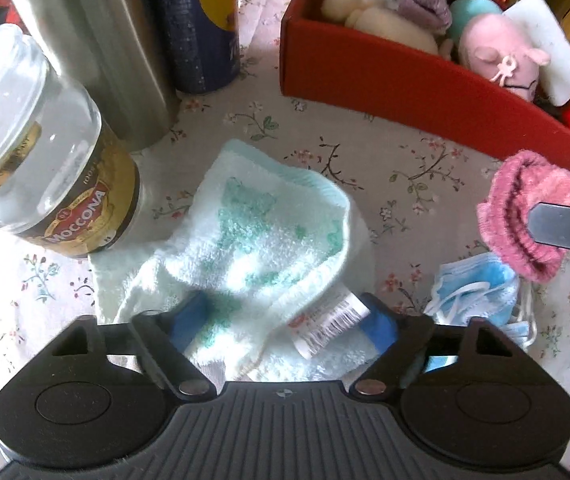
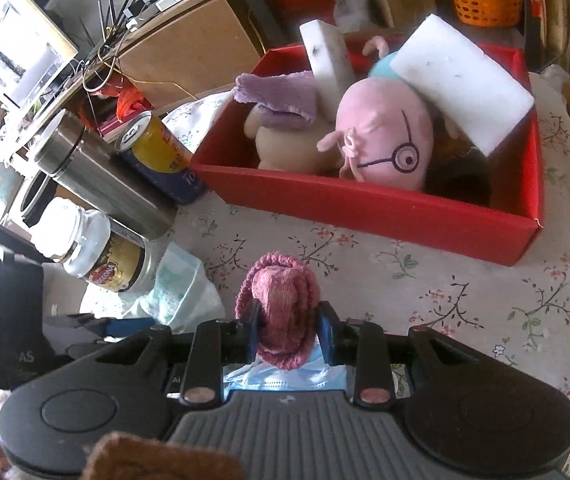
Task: Organize soft objects
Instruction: 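Lift the pink sock with the right tool while the left tool closes on the mint-green towel, then lift the mint-green towel with the left tool toward the red box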
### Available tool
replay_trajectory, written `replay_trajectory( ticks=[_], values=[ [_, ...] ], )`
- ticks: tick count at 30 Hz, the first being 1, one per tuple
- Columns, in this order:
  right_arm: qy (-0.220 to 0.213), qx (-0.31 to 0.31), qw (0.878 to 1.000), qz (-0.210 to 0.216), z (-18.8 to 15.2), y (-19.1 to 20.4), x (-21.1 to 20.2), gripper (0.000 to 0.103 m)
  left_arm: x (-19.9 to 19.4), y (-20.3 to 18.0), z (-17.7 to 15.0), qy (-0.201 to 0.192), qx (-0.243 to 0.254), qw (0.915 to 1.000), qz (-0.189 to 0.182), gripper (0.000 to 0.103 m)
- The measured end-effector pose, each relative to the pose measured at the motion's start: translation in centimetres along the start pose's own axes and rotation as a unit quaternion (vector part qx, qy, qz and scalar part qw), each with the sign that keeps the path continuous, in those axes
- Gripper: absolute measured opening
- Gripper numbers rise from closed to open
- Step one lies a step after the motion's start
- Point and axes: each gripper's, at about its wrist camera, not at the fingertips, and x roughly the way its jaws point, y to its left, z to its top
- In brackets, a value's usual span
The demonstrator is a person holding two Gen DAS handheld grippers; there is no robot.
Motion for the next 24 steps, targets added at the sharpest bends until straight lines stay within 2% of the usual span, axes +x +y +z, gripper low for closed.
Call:
replay_trajectory(
  ticks=[2,5,8,17,24],
  values=[
    [-0.001,-0.005,1.0,0.0,-0.2,0.2,-0.2,0.002,-0.4,0.0,-0.1,-0.002,-0.004,0.9999,-0.011,0.054],
    [-0.002,-0.01,1.0,0.001,-0.3,0.5,-0.2,0.002,-0.9,-0.5,-0.4,-0.003,0.001,0.9998,-0.021,0.039],
    [0.0,-0.01,1.0,0.0,-0.5,0.5,-0.2,0.002,-1.3,-0.8,-0.6,-0.005,0.006,0.9997,-0.024,0.029],
    [-0.005,-0.01,1.0,0.008,-0.4,0.6,-0.7,0.002,-2.5,-0.9,-0.3,-0.026,0.011,0.9993,-0.024,0.011],
    [-0.017,-0.009,1.0,0.008,-0.4,0.4,-1.5,0.002,-4.3,-0.8,-0.2,-0.051,0.006,0.9978,-0.042,0.007]
  ],
)
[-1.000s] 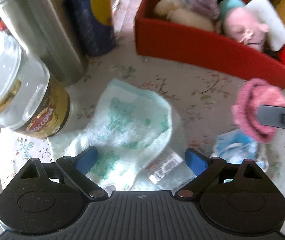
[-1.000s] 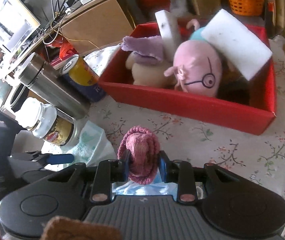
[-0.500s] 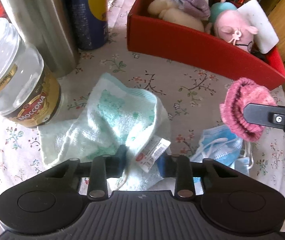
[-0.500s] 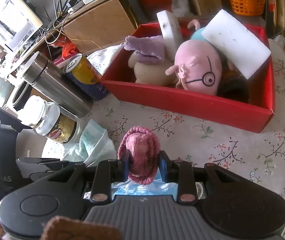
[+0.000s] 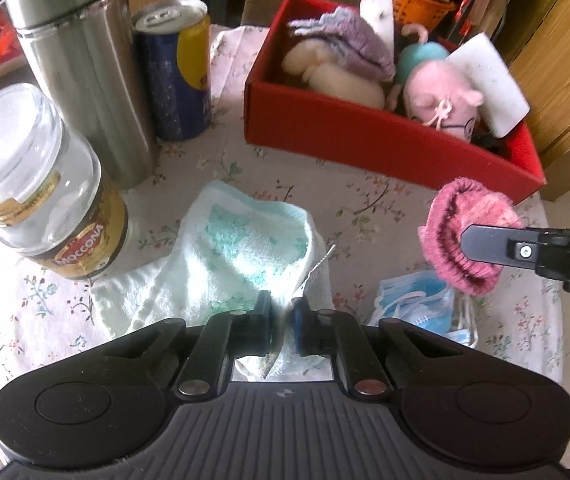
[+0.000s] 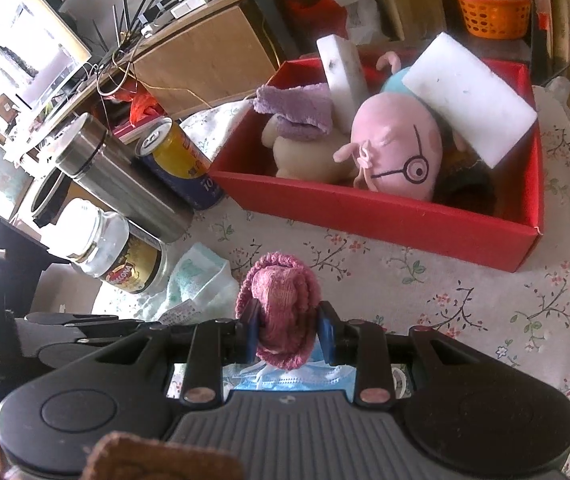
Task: Organize soft objects
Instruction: 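Lift the mint-green towel with the left tool toward the red box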
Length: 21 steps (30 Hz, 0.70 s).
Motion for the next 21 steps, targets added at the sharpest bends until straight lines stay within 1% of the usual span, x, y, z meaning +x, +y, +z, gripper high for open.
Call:
replay_trajectory(
  ticks=[5,12,17,21],
  values=[
    [-0.008,0.005,1.0,0.001,0.2,-0.2,-0.5,0.002,-1.5,0.3,0.5,-0.022,-0.013,0.9995,-0.02,0.006],
    [-0.019,0.008,1.0,0.006,0.4,-0.1,-1.2,0.002,-4.0,0.9,1.5,-0.056,-0.037,0.9966,-0.047,0.006],
    [-0.025,0.007,1.0,0.01,0.5,0.2,-1.6,0.002,-5.3,0.7,2.0,-0.073,-0.041,0.9942,-0.067,0.006],
    [-0.033,0.005,0.999,0.009,0.7,0.2,-2.2,0.002,-6.2,0.1,2.3,-0.088,-0.041,0.9926,-0.074,0.006]
  ],
)
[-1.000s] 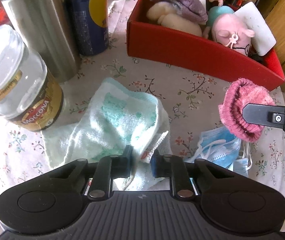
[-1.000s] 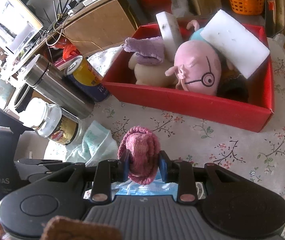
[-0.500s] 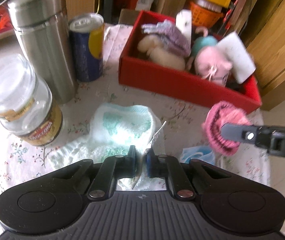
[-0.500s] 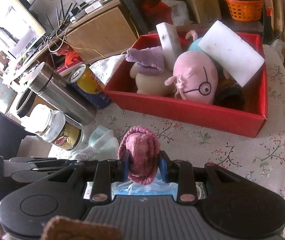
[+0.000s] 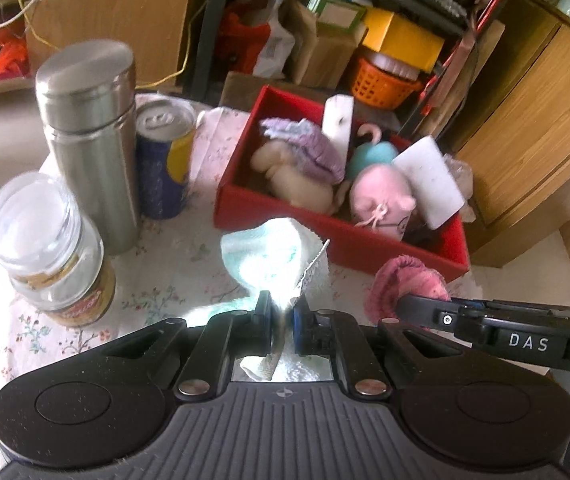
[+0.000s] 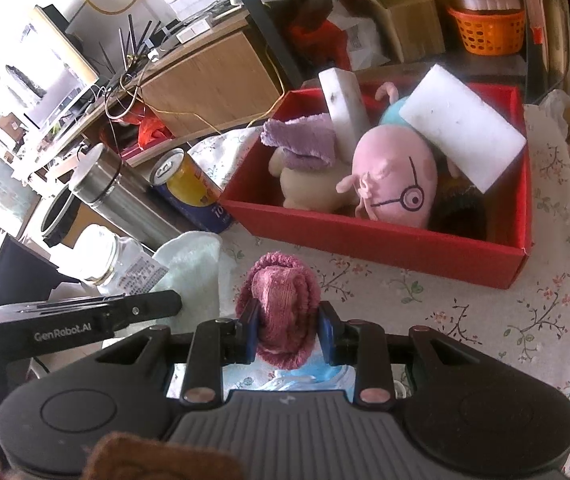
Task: Organize soft objects
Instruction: 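Lift the mint-green towel with the left tool toward the red box, then lower the mint towel into the red box with the left tool while the right tool holds the sock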
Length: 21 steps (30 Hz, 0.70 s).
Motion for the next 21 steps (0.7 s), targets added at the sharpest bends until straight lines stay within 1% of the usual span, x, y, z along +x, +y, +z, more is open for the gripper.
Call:
replay_trajectory(
  ticks=[7,16,21],
  values=[
    [-0.034,0.017,0.999,0.006,0.8,-0.8,-2.2,0.002,-0.8,-1.3,1.5,-0.025,-0.007,0.9992,-0.03,0.006],
    [-0.055,0.03,0.998,0.008,1.6,-1.6,-3.7,0.002,-2.5,-2.3,2.8,-0.057,-0.017,0.9961,-0.064,0.006],
    [-0.073,0.031,0.997,0.007,2.1,-1.8,-4.6,0.002,-3.2,-3.2,3.8,-0.074,-0.015,0.9944,-0.074,0.006]
  ],
)
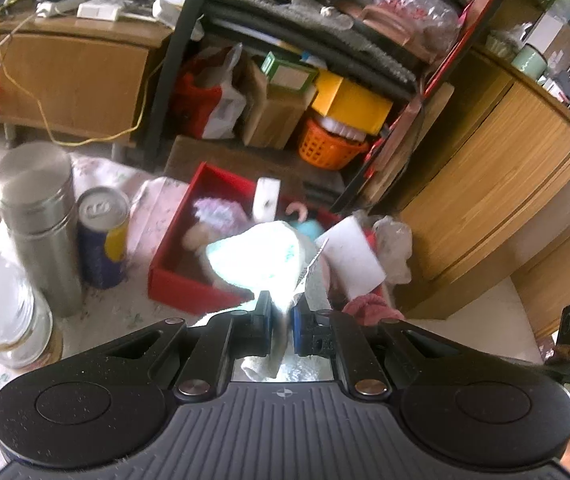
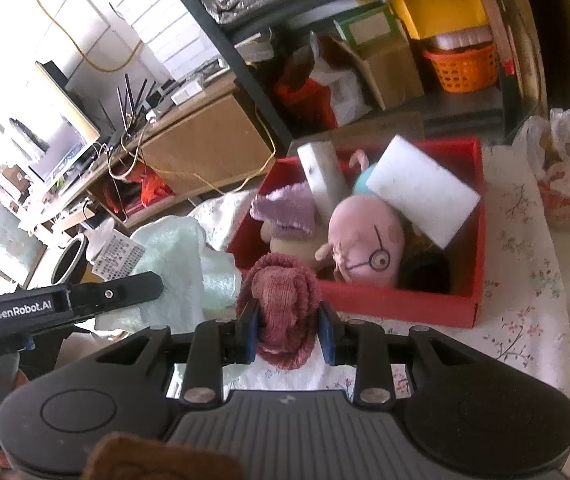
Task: Organize soft objects
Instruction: 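Lower the mint towel into the red box with the left tool while the right tool holds the sock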
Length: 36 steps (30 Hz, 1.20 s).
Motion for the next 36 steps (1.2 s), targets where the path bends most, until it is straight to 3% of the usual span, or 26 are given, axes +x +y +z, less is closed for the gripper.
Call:
replay_trajectory(
  ticks=[6,18,27,30,33,35,36],
  values=[
    [-0.019,0.008,1.0,0.003,0.9,-0.3,-0.9,0.002,0.3,-1.1,1.1,-0.009,0.002,0.9998,-0.017,0.007],
    [-0.051,0.019,0.999,-0.006,2.4,-0.9,-1.9,0.002,1.3,-3.1,3.2,-0.032,0.022,0.9992,-0.01,0.008],
    [-0.078,0.035,0.996,-0.024,4.6,-2.1,-2.0,0.002,3.3,-4.9,5.7,-0.053,0.029,0.9981,-0.014,0.008],
    [-0.079,0.033,0.995,-0.044,5.0,-2.6,-1.1,0.002,4.7,-5.0,5.8,-0.039,0.036,0.9985,-0.01,0.009],
    [-0.062,0.039,0.996,-0.044,5.0,-3.3,0.0,0.002,6.6,-4.2,3.8,0.005,0.05,0.9987,0.01,0.018],
    [-0.053,0.043,0.996,-0.051,4.9,-3.7,0.7,0.002,8.6,-3.2,1.6,0.046,0.054,0.9967,0.04,0.044],
    [-0.05,0.047,0.996,-0.051,4.7,-4.0,0.9,0.002,9.5,-2.7,0.5,0.065,0.051,0.9951,0.053,0.05]
  ],
)
